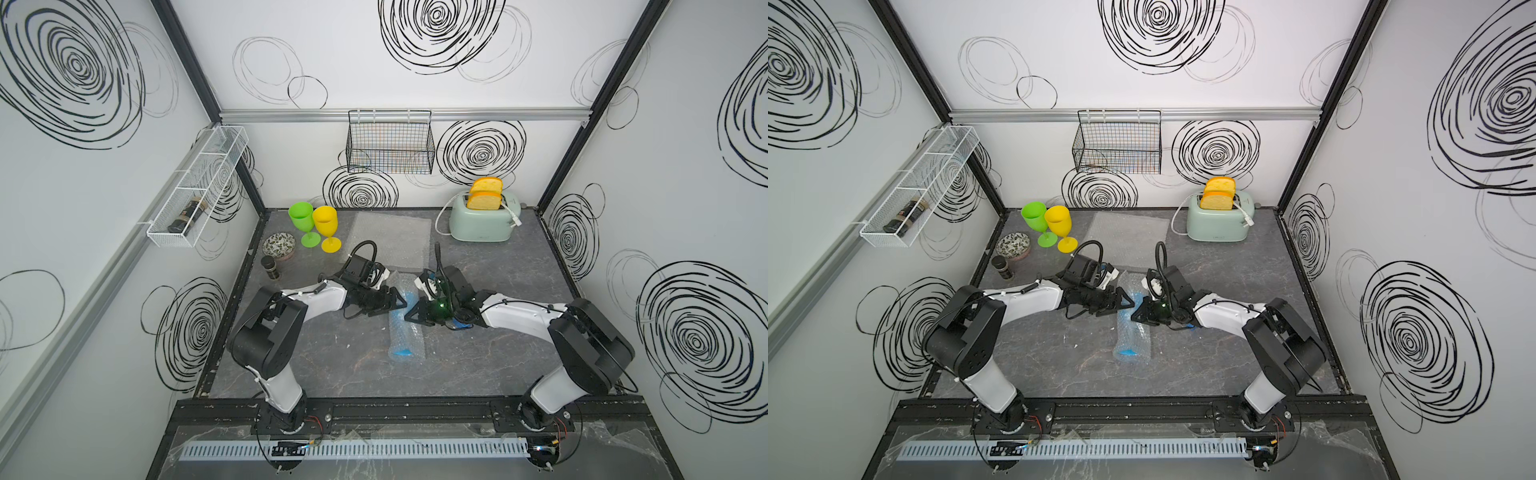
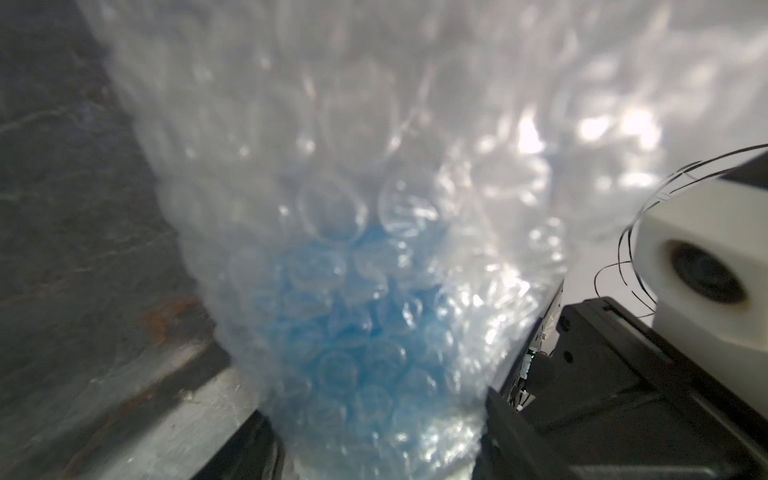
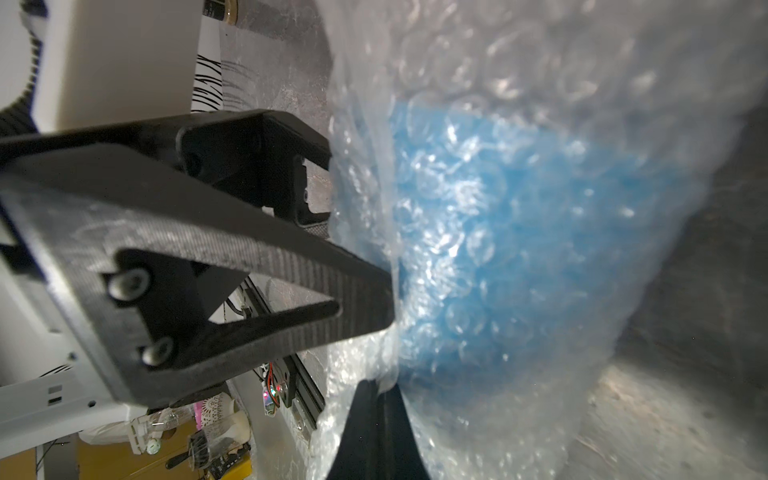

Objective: Wrap wine glasses in bubble wrap
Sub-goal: Wrap the wine glass in bubble wrap, then tear off the tape using the Tape Cutter.

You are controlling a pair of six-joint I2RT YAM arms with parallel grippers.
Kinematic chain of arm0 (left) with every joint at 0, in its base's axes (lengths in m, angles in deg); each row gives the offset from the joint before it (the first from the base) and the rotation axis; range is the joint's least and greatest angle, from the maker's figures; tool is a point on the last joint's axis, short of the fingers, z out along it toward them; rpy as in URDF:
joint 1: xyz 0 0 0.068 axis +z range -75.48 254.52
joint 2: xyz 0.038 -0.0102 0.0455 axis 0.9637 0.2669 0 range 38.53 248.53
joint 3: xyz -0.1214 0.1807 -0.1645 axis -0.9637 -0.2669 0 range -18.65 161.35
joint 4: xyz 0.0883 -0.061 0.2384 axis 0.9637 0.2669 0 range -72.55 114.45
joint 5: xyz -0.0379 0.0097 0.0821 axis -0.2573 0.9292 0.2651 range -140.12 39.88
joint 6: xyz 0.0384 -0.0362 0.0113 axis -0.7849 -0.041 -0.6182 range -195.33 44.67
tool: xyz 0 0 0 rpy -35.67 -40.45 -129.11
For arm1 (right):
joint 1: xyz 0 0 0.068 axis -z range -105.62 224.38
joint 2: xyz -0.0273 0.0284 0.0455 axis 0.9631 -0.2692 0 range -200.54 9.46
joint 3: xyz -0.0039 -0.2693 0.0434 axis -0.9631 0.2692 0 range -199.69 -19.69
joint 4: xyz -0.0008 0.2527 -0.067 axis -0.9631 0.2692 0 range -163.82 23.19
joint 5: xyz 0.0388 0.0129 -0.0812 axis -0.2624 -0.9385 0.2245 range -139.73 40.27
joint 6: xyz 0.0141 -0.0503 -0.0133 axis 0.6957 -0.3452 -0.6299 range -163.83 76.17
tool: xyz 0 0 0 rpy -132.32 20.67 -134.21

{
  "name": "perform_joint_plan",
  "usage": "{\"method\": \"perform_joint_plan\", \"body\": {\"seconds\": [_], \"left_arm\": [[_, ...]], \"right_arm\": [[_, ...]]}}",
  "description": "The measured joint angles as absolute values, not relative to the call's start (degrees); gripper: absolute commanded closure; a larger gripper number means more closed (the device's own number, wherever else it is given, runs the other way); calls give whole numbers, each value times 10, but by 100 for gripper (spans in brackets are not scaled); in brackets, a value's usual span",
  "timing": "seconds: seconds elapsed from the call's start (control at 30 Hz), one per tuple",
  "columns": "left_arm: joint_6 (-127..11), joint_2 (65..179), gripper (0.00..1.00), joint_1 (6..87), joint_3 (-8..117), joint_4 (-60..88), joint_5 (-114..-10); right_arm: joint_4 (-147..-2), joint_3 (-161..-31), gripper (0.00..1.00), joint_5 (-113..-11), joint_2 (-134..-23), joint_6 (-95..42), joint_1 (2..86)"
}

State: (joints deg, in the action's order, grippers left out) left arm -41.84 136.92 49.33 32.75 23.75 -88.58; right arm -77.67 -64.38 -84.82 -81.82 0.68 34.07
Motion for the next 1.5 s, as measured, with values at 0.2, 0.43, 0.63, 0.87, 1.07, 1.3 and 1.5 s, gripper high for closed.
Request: {"method": "perform_joint_plan", "body": {"seconds": [0.2,0.43,0.63,0.87,1.07,1.3,1.5], "left_arm": [[-436,1372,28,494,333,242,-885],[-451,1375,28,489,344,243,-870],[-456,1375,27,482,346,242,-861],[-456,1375,28,479,346,242,-860],[-456,1375,28,475,346,241,-857],[-455,1375,29,473,347,238,-855],[-454,1375,29,472,347,236,-852]], "right_arm": [[-779,-641,84,-855,-817,12,345],[-683,-598,64,-853,-694,-8,427],[-655,-533,56,-848,-544,-6,560],[-690,-410,53,-850,-492,44,636],[-740,-367,60,-855,-498,95,688],[-813,-337,67,-855,-495,146,705],[-858,-324,68,-860,-515,173,707]]}}
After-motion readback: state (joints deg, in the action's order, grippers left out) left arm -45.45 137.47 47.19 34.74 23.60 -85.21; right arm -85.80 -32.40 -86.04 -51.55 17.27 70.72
